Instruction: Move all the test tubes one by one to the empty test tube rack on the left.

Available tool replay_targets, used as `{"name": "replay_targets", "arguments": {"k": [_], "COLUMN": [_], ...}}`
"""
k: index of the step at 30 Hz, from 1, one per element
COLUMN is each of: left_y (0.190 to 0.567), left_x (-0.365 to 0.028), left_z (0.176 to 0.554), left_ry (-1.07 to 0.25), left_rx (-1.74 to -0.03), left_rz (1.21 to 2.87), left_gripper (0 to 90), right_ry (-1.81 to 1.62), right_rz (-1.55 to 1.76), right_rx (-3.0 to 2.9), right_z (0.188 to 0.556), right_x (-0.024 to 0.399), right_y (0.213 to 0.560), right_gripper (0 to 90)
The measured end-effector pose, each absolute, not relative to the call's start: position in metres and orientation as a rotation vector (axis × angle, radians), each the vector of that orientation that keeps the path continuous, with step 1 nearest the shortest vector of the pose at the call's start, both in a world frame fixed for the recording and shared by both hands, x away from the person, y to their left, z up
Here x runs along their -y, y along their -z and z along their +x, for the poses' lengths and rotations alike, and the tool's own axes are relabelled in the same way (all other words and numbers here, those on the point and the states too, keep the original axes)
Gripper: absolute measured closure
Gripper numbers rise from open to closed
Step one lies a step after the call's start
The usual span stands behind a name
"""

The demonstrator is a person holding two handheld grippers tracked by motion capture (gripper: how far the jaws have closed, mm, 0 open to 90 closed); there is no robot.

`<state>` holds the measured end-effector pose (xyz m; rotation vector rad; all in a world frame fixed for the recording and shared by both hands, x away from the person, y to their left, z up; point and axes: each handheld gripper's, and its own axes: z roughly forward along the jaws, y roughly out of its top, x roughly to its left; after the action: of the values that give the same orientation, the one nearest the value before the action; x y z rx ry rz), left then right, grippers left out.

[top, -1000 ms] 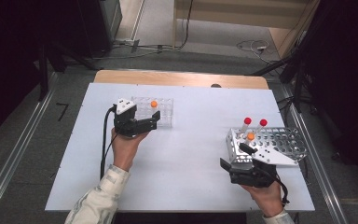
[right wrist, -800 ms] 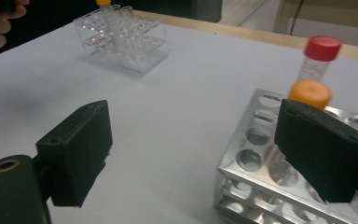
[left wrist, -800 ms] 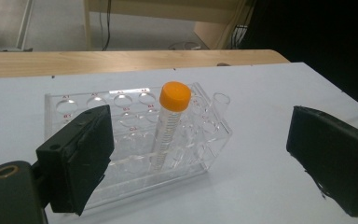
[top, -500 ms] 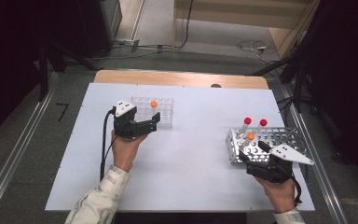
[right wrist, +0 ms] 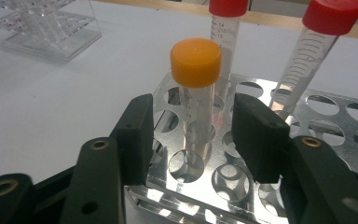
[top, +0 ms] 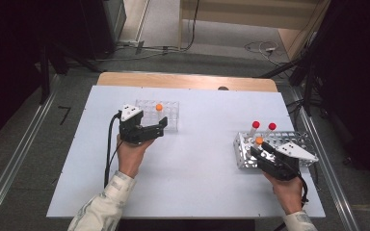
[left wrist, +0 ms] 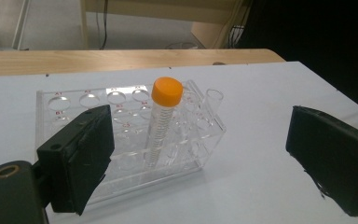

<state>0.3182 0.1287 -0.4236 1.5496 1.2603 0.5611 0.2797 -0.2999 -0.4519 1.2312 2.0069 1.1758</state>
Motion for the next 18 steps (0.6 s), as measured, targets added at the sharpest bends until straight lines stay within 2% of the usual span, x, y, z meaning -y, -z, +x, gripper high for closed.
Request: {"name": "replay_targets", "arguments": {"k": [12,18], "left_y": [0.4234,0.4235], "left_x": [-0.128,-0.1267], "left_z": [0.3177,0.3173], "left_ry": [-0.559,-0.556], "left_rx": [-1.256,-1.251], "left_rz": [1.552,1.559], "left_gripper": [8.4,8.3], "right_ry": [-1.157,-1.15], "right_rz": [1.234,1.227], "right_rx": [-2.006,-2.009], "right_z": [0.2847,0.2841], "right_x": [0.2998,0.2993], "right_y": [0.4534,0.4533], "right_gripper": [69.3,71.1]}}
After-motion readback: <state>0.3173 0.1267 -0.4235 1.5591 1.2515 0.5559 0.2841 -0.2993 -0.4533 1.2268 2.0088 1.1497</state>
